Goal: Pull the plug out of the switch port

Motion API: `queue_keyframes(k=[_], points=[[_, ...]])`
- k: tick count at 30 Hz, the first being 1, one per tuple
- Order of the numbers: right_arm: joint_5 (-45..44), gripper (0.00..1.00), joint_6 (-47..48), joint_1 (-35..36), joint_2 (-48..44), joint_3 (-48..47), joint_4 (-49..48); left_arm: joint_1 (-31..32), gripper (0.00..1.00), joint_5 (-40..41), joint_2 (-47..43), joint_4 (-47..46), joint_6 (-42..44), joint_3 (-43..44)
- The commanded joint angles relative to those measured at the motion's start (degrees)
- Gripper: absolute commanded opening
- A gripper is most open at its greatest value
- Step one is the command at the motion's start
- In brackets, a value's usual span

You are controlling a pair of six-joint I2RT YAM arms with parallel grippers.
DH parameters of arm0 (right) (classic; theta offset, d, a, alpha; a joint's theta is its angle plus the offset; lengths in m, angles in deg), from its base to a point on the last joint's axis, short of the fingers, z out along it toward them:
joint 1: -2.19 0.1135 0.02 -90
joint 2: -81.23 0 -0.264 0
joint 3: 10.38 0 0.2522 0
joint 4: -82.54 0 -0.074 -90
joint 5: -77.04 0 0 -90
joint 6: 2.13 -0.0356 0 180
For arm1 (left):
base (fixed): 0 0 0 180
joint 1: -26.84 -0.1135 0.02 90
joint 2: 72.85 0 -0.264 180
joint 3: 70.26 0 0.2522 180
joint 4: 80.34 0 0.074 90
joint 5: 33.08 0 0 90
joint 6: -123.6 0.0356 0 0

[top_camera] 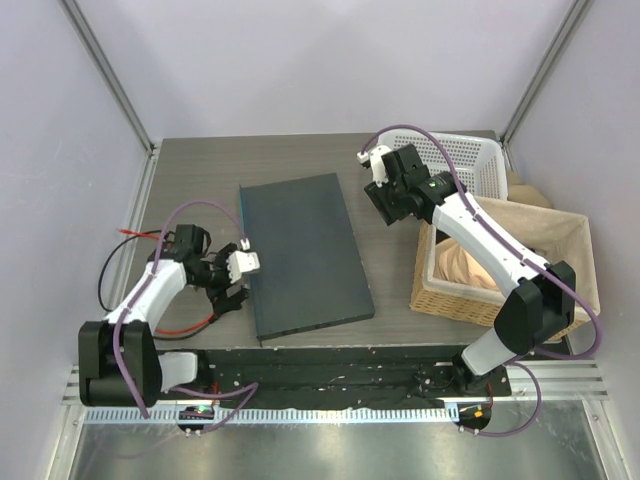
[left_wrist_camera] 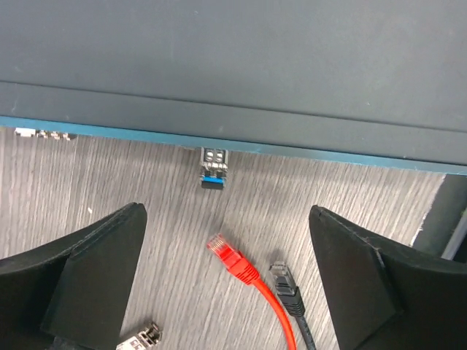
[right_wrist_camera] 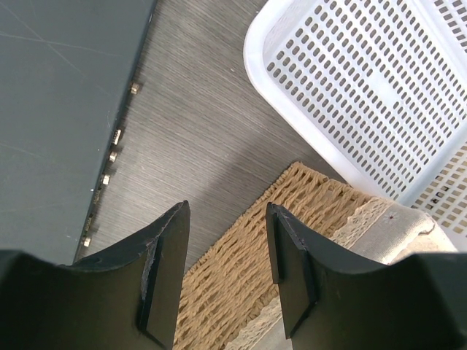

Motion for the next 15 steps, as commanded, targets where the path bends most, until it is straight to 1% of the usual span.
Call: queue_keyframes(k=[1,3,5,6,9,10,11,12,14,15], points=[[-0.2,0.53,0.5,0.2,-1.6,-0.2,-1.4,-0.3,1.00,-0.1,-2.6,-7.4,4.0,-2.4],[-0.1,0.53,0.4,0.3,-1.5,-0.4,-1.3,-0.1,1.00,-0.5,1.1,-7.2,4.2,-0.7],[-0.1,0.53,0.3,0.3,-1.4,-0.7,-1.3,-0.1,0.98,-0.9,4.4,-6.3,3.9,3.0],[-0.1,0.53,0.4,0.2,-1.5,-0.8,-1.3,-0.1,0.96,-1.2,7.2,-6.0,3.9,4.2],[-0.4,0.53,0.5,0.3,-1.5,-0.8,-1.2,-0.1,0.90,-2.3,11.9,-3.9,5.7,8.1],[-0.5,0.53,0.6,0.2,-1.7,-0.7,-1.3,-0.1,0.87,-2.8,12.9,-3.2,6.6,9.6],[-0.6,0.53,0.7,0.3,-1.8,-0.5,-1.3,0.0,0.82,-3.6,13.8,-1.7,6.8,10.4],[-0.7,0.53,0.8,0.3,-1.9,-0.3,-1.3,0.3,0.78,-3.3,15.5,-0.6,7.1,11.2],[-0.9,0.53,1.1,0.3,-2.1,0.0,-1.4,0.7,0.74,-3.4,16.8,2.1,8.0,13.4],[-0.9,0.53,1.2,0.3,-2.2,0.4,-1.4,0.8,0.73,-3.7,17.1,2.9,8.5,14.0]])
